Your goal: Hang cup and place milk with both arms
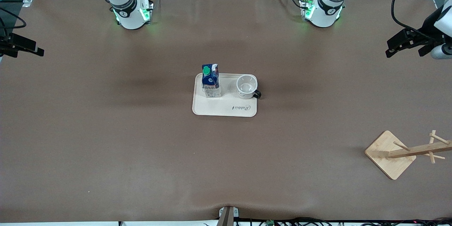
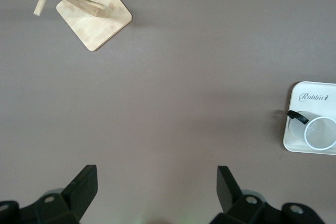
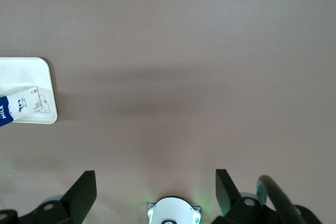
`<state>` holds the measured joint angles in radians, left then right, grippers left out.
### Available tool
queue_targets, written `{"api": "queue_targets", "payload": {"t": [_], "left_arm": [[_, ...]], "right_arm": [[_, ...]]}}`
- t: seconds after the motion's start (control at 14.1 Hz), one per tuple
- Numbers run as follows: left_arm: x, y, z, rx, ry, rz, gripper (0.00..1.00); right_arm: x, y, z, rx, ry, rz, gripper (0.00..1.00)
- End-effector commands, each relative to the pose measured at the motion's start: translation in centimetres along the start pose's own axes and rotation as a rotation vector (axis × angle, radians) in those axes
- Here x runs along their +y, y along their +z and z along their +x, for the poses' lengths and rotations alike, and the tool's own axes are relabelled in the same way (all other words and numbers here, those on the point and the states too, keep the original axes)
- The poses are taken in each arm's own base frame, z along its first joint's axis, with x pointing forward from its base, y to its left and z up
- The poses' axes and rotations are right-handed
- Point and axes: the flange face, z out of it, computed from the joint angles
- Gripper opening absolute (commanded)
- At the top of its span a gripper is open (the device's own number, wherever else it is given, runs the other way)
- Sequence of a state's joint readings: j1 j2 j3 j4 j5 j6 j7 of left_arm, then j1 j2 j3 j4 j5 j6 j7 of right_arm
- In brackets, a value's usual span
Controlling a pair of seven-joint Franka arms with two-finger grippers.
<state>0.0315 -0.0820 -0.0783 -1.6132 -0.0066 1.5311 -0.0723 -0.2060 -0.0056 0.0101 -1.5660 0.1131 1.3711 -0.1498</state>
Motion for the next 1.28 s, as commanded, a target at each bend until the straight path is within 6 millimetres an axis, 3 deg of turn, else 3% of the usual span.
{"api": "queue_targets", "payload": {"t": [0.0,0.36,0.64,0.99,1.21], "left_arm": [[0.0,-0.5,0.0,-0.002,0.017,-0.006,1.00],[-0.1,-1.0,0.4,0.009,0.011,-0.004,1.00],[1.1,0.3,-0.2,-0.060,-0.006,-0.002,1.00],[7.4,2.0,-1.0,-0.091,-0.080,0.020,1.00],[11.2,5.5,-1.0,-0.118,-0.095,0.028,1.00]], "right_arm": [[0.7,-0.1,-0.4,0.001,0.016,0.027,1.00],[0.6,0.0,-0.4,-0.002,0.015,0.027,1.00],[0.8,0.0,-0.5,-0.006,0.019,0.031,1.00],[1.3,0.2,-0.4,-0.007,0.026,0.049,1.00],[1.2,0.2,-0.4,-0.008,0.025,0.049,1.00]]}}
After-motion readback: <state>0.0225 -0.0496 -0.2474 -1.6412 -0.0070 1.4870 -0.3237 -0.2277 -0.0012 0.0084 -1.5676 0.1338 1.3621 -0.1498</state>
